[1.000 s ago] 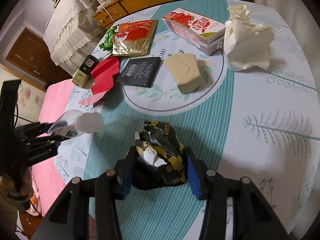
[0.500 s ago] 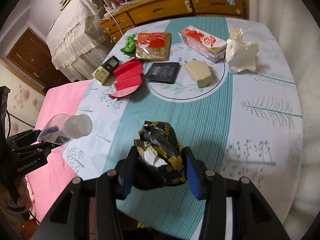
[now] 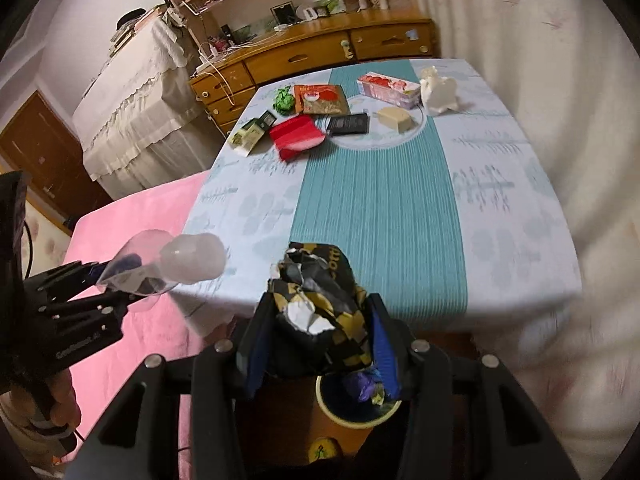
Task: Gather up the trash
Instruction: 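Carry bottle and wrapper over the bin and open both tools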
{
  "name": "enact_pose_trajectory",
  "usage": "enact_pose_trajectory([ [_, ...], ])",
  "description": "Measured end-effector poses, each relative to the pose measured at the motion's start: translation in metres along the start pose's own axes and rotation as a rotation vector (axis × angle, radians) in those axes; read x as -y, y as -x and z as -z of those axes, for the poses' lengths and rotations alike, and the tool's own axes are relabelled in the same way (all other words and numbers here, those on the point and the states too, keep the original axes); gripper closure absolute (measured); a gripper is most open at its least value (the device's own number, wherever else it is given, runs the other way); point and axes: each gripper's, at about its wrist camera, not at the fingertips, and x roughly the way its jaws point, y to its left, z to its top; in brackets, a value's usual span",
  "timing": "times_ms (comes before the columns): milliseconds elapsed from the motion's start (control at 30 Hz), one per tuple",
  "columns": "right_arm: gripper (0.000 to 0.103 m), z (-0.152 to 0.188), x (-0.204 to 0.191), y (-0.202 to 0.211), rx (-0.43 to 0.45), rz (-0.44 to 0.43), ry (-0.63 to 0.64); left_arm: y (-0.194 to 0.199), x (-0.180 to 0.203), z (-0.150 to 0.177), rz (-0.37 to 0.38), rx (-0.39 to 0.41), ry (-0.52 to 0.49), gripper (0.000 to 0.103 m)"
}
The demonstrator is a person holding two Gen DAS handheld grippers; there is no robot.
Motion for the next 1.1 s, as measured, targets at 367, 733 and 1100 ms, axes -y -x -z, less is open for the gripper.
enact_pose_trajectory([
  [367,0.058,0.097,-0.019,0.042,-0.058,0.091,-0.019,-0.003,0.022,0.085,0.06,-0.09,-0.048,0.062],
  [733,0.058,0.168,0.037,-0.028,-0.199,0.106,-0.119,-0.099,0.052,0.14,0.024,-0.248,0.021,0.062],
  [1100,0.058,0.229,0.101,-0.169,-0.316,0.099,-0.22,-0.248,0.071,0.195,-0.011,-0.373,0.106,0.062],
])
